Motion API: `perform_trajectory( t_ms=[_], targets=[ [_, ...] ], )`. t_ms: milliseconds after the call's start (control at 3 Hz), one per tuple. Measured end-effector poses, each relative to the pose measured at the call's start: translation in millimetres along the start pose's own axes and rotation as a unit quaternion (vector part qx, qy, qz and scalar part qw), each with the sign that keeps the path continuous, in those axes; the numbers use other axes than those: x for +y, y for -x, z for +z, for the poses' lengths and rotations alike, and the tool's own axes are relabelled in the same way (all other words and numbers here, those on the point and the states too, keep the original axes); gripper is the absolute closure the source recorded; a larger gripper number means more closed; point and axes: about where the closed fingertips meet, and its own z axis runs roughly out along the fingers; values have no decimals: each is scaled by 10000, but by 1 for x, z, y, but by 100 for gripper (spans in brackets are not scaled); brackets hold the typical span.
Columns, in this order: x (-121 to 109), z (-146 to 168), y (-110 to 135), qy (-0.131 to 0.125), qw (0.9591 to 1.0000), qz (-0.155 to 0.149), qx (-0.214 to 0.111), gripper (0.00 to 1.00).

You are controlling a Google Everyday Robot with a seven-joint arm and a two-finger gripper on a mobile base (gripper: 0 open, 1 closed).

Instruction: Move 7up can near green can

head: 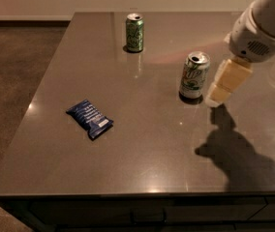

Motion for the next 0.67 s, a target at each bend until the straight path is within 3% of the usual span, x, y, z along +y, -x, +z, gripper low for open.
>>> perform_trajectory(
  t_ms=[667],
  targets=[
    [-36, 38, 21, 174, 9970, 621, -423, 0]
  ],
)
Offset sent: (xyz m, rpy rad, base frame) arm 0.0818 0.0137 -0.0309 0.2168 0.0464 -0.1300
